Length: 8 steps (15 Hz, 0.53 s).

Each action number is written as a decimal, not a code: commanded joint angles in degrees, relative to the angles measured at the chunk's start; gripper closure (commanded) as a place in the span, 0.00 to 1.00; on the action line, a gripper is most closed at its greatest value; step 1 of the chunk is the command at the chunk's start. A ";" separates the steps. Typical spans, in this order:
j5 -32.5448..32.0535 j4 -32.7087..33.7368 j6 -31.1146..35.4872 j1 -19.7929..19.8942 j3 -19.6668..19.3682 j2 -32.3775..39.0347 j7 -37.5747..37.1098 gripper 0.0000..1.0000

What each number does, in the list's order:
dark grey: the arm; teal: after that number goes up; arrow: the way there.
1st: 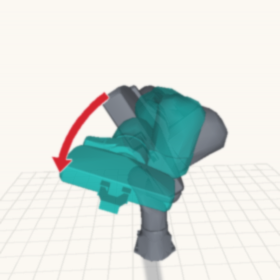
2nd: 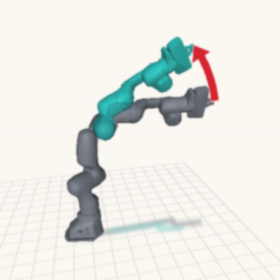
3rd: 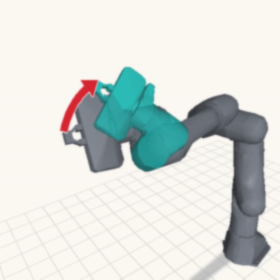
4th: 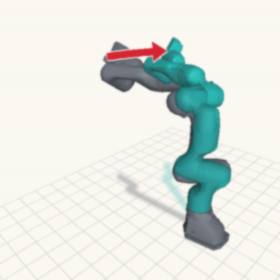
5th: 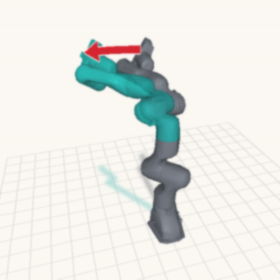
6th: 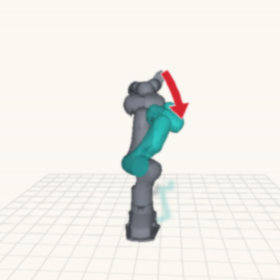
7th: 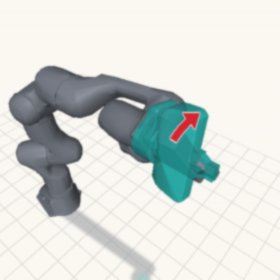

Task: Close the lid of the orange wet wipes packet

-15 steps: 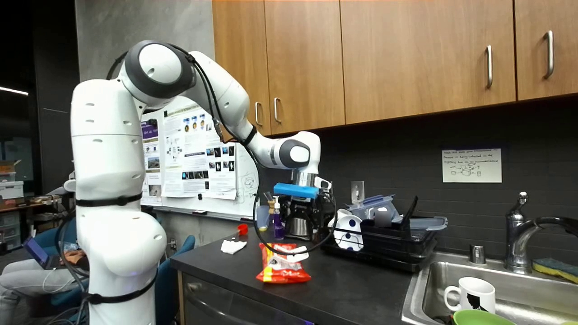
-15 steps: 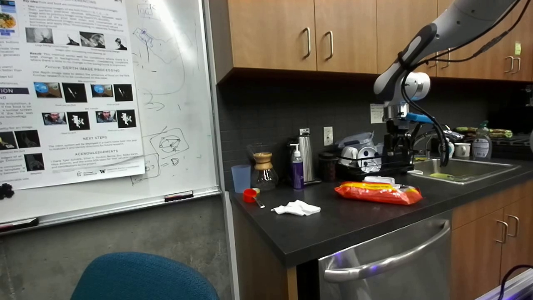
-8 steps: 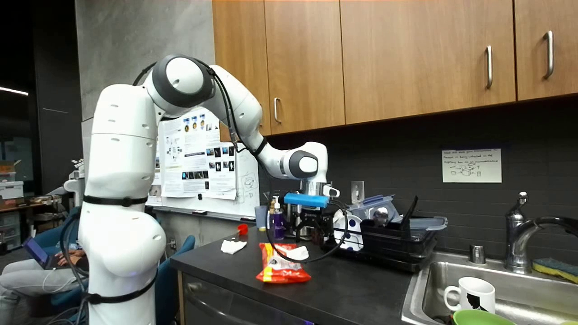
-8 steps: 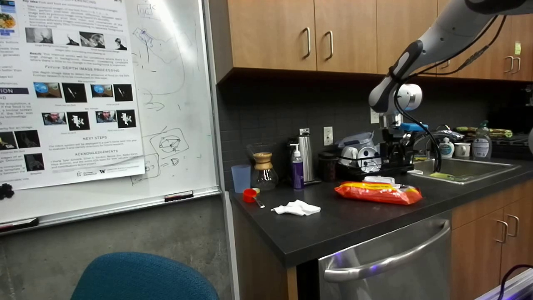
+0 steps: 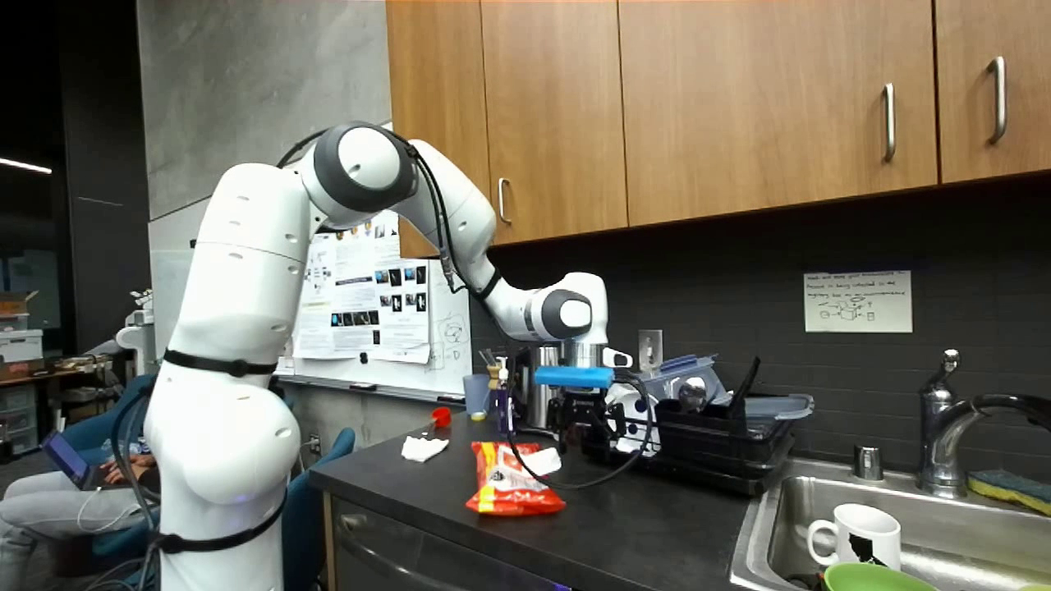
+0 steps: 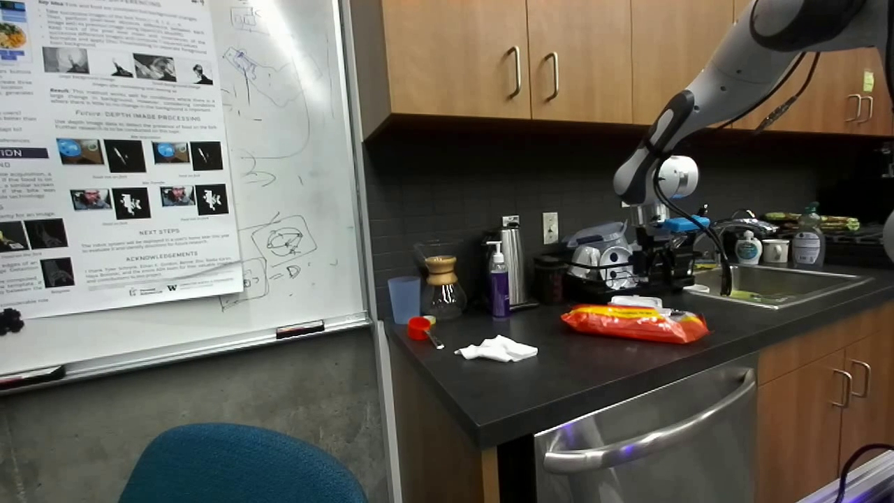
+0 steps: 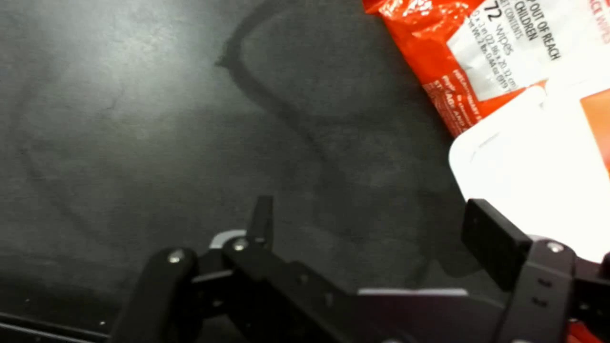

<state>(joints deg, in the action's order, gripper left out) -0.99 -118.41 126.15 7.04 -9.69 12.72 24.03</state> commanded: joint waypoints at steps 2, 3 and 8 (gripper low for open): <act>-0.98 2.38 0.03 2.42 0.87 2.60 -0.75 0.00; -0.78 2.41 -0.13 2.79 0.89 2.83 -0.62 0.00; 0.54 2.22 -2.66 4.61 1.04 3.69 0.04 0.00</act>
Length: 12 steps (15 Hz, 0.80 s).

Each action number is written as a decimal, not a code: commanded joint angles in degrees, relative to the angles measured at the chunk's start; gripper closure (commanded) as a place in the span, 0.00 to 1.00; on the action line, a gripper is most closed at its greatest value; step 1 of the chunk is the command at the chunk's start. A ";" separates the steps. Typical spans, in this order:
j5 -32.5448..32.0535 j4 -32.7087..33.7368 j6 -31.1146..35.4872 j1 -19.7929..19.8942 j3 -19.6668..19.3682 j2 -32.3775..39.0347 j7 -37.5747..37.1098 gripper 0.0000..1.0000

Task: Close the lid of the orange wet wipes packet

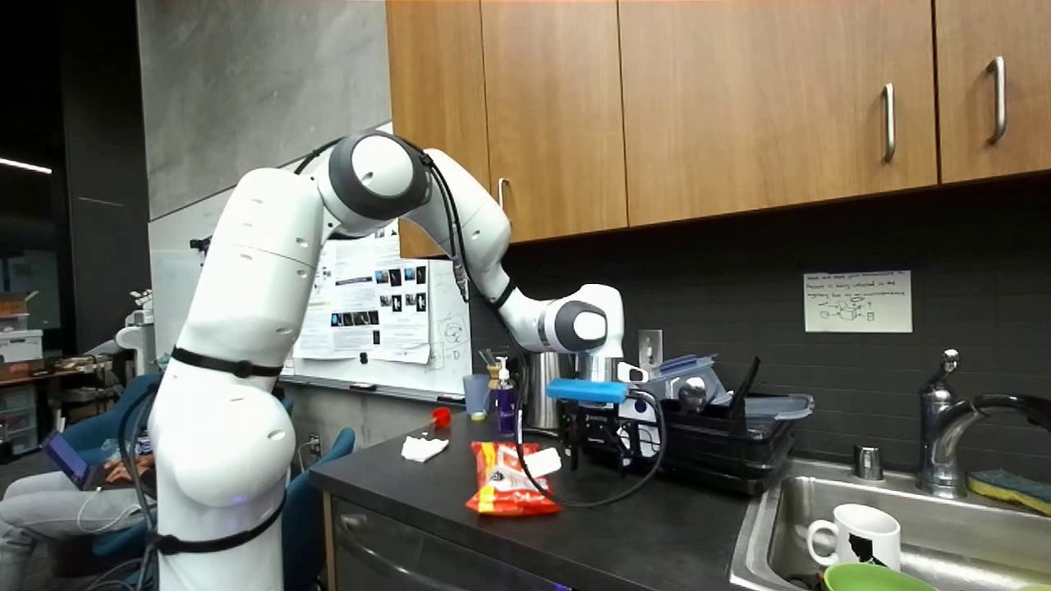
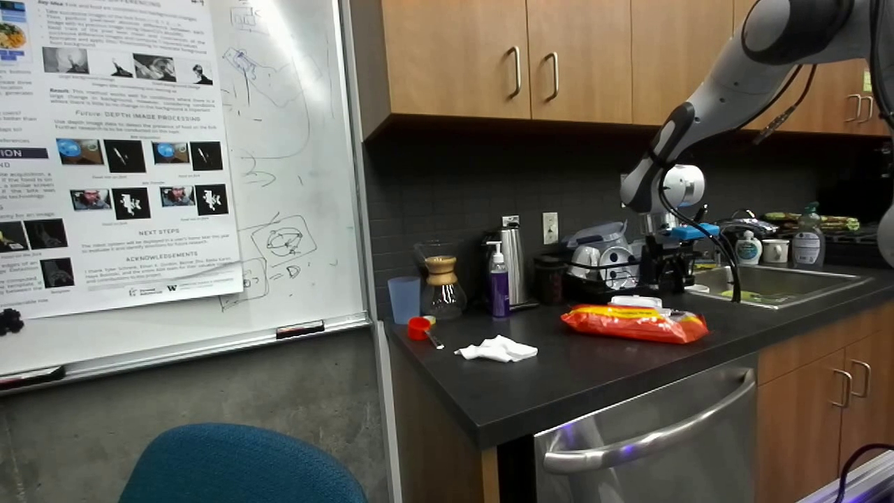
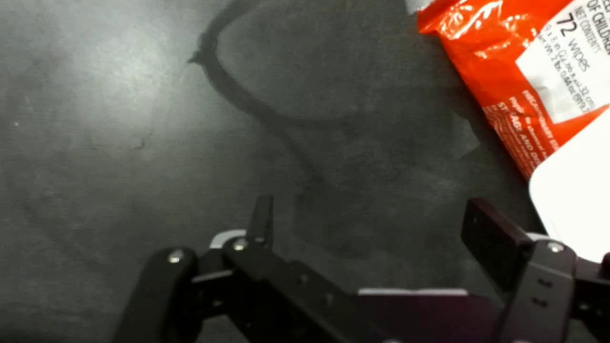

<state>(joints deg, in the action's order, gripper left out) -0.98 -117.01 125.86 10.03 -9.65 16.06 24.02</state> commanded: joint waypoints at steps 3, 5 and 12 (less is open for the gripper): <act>0.62 -0.08 -4.96 2.19 1.02 -0.84 0.49 0.00; 1.11 -0.39 -6.53 2.50 1.11 -1.43 1.01 0.00; 4.04 -2.64 -7.96 2.83 2.00 -3.25 3.85 0.00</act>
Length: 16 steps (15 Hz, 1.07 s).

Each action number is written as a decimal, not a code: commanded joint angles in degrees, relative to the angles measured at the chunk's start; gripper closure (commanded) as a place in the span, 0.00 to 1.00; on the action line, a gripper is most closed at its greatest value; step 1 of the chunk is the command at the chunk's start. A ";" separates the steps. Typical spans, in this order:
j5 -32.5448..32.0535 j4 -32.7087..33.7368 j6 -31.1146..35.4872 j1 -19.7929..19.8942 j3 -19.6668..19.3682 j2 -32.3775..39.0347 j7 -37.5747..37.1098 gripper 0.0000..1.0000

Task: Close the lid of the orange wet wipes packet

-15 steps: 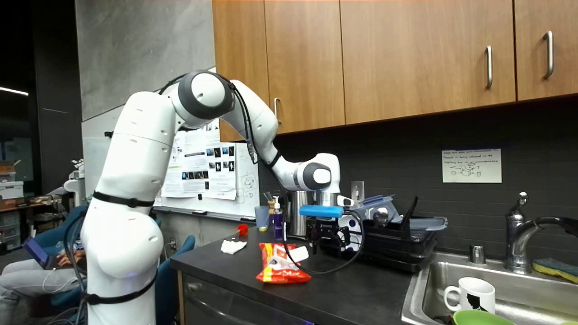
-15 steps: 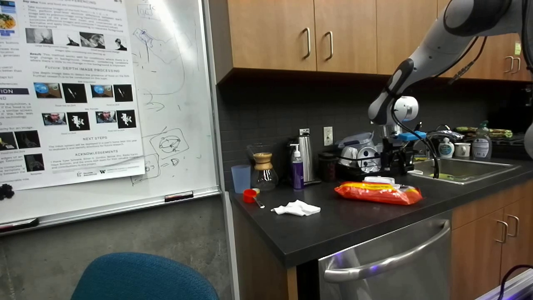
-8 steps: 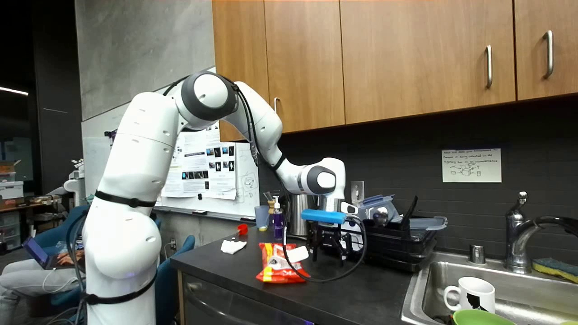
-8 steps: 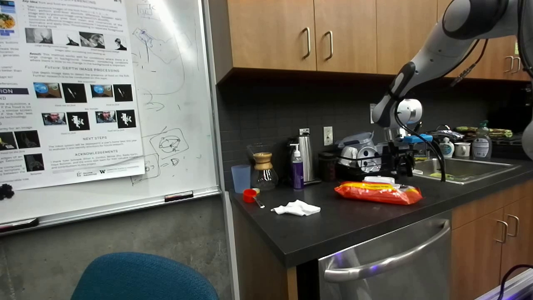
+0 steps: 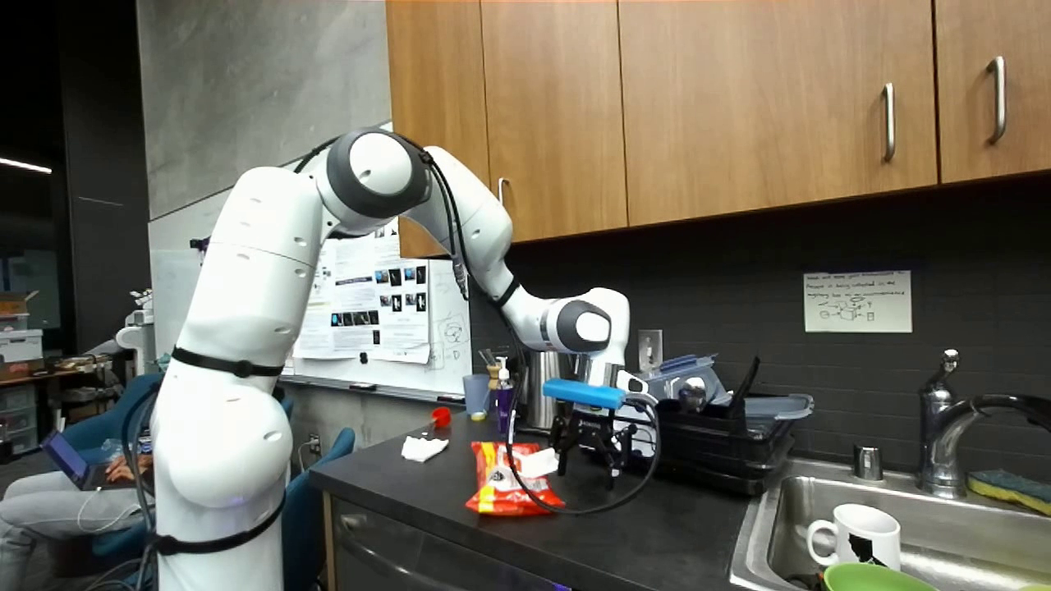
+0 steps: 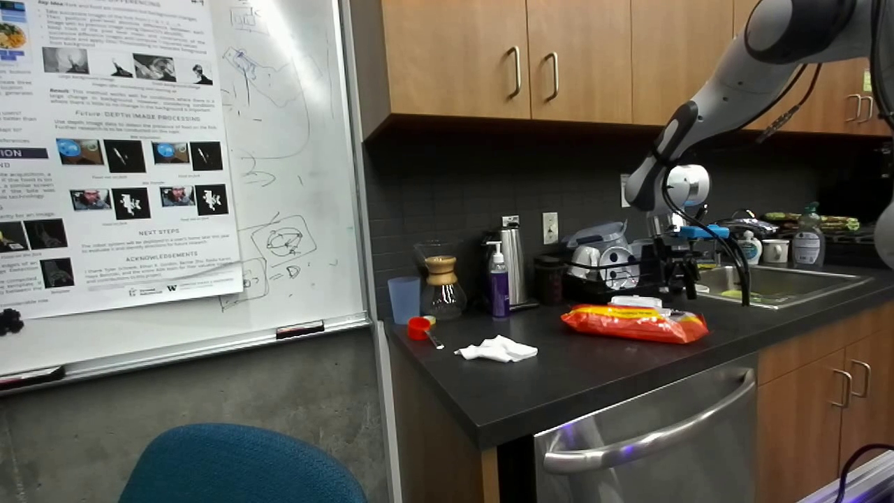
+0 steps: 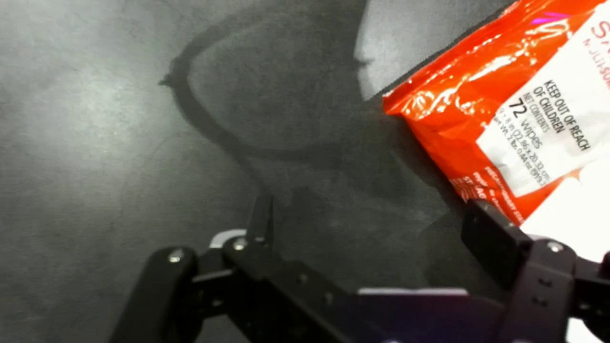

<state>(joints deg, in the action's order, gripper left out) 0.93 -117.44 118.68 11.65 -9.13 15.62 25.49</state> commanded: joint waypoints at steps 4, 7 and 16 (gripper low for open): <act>4.37 -3.76 -1.12 1.10 2.07 -4.23 5.06 0.00; 5.51 -4.70 -2.17 1.03 2.07 -5.58 6.83 0.00; 7.25 -8.30 -4.47 0.04 1.93 -10.16 10.92 0.00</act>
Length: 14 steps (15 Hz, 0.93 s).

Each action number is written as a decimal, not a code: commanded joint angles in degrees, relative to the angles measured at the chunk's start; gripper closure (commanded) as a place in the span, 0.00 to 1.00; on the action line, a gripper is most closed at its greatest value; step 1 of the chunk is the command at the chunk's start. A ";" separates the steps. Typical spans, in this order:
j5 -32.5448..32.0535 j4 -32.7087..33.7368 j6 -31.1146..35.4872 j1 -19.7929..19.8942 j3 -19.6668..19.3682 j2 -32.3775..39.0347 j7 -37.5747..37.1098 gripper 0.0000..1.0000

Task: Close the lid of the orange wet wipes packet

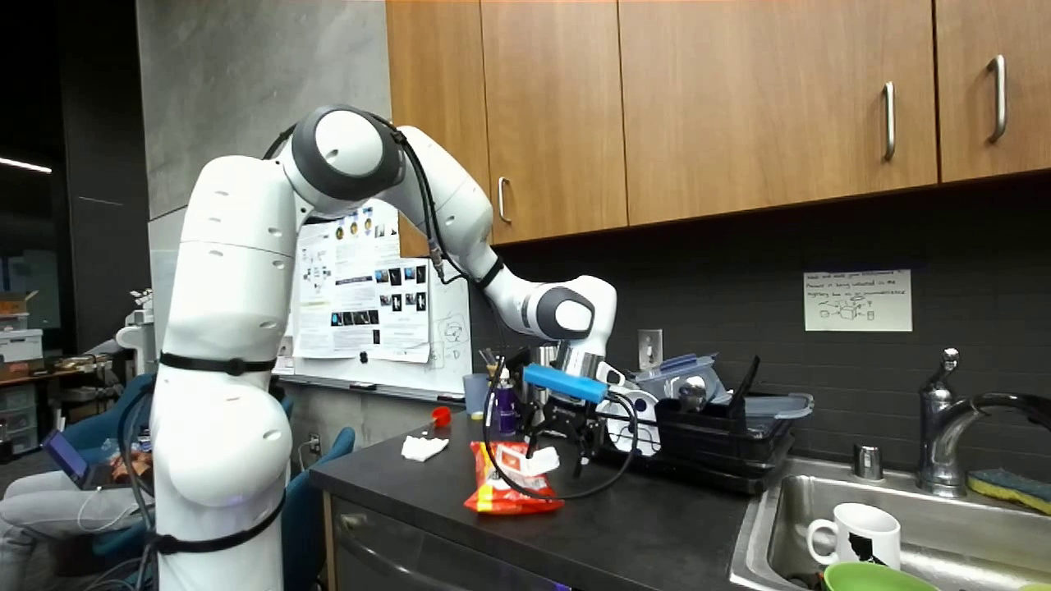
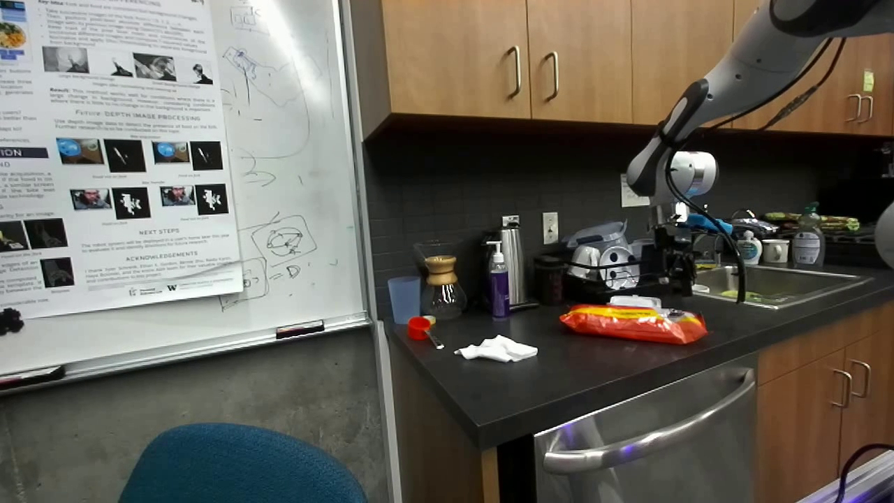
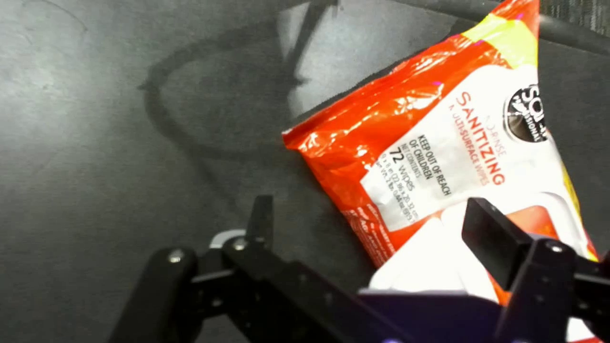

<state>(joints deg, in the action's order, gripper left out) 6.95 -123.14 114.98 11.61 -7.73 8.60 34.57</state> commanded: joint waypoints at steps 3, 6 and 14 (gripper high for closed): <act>0.24 -3.06 0.33 -0.30 0.43 -3.58 1.37 0.00; -0.53 -1.95 2.13 -0.74 0.48 -2.94 0.42 0.00; -2.29 0.92 8.46 -1.65 0.89 1.18 -2.37 0.00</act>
<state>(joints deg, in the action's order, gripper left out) 6.39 -124.18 121.52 10.25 -7.00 7.66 34.35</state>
